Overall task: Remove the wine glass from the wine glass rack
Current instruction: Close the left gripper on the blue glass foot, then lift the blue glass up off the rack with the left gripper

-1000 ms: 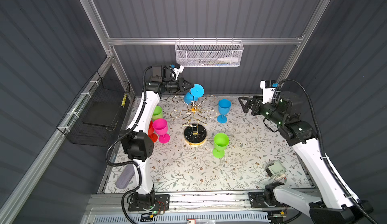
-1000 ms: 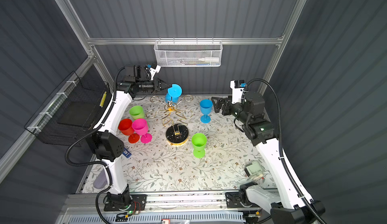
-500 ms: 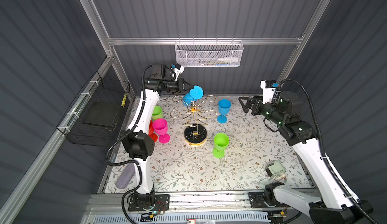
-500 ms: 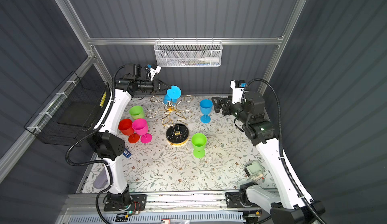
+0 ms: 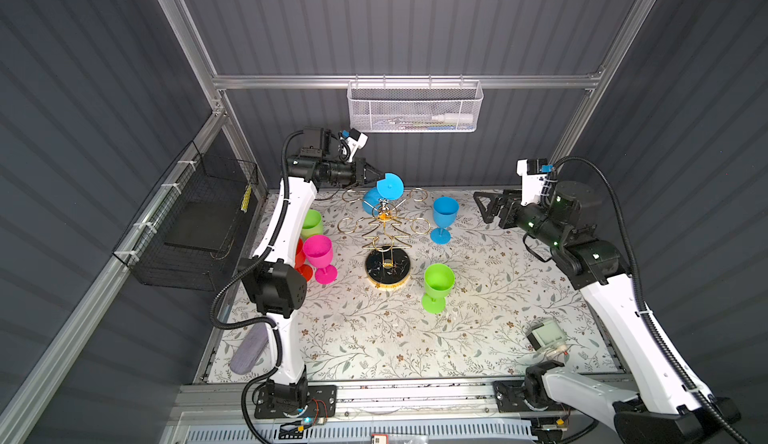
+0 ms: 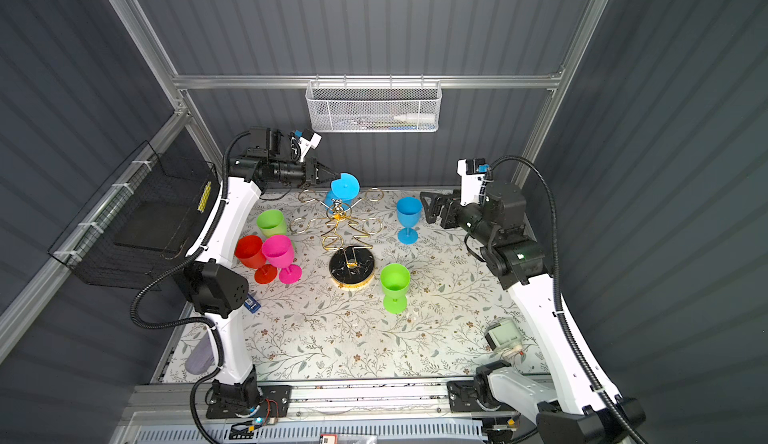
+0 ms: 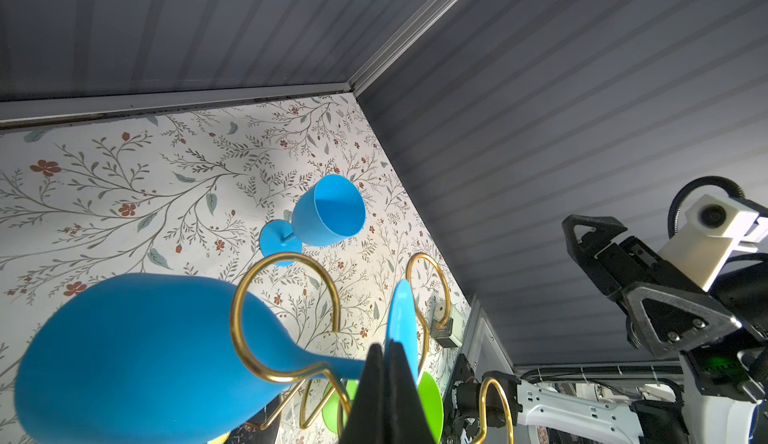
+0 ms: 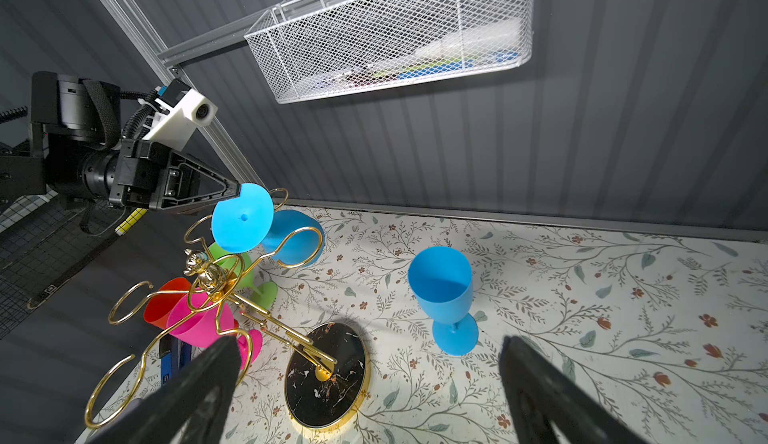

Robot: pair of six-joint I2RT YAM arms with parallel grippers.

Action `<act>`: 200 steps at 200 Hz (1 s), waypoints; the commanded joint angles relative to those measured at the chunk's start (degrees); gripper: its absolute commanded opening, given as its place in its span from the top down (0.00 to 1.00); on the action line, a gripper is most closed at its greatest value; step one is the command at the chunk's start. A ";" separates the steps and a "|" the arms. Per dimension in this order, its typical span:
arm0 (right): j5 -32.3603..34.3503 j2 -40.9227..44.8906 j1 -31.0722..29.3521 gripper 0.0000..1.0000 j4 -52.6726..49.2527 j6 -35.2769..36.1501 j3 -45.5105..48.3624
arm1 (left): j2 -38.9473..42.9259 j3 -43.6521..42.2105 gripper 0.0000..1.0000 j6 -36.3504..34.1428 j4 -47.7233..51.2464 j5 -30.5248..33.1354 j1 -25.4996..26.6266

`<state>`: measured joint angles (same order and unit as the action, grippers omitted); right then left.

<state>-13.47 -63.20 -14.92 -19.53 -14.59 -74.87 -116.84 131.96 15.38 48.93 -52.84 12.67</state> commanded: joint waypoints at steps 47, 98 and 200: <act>0.29 0.53 0.37 0.01 0.89 -0.26 -0.28 | -0.67 1.30 1.00 -0.96 0.24 -4.06 1.48; 0.17 0.53 0.50 0.01 0.88 -0.44 -0.19 | -0.94 1.33 1.00 1.60 -3.55 -4.60 1.75; 0.76 1.06 0.68 0.01 0.59 -0.07 -0.19 | -1.95 -1.51 1.00 14.33 -25.36 -8.13 1.84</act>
<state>-13.43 -63.13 -14.59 -19.53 -14.94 -74.87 -118.37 131.39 25.08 32.69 -58.30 14.24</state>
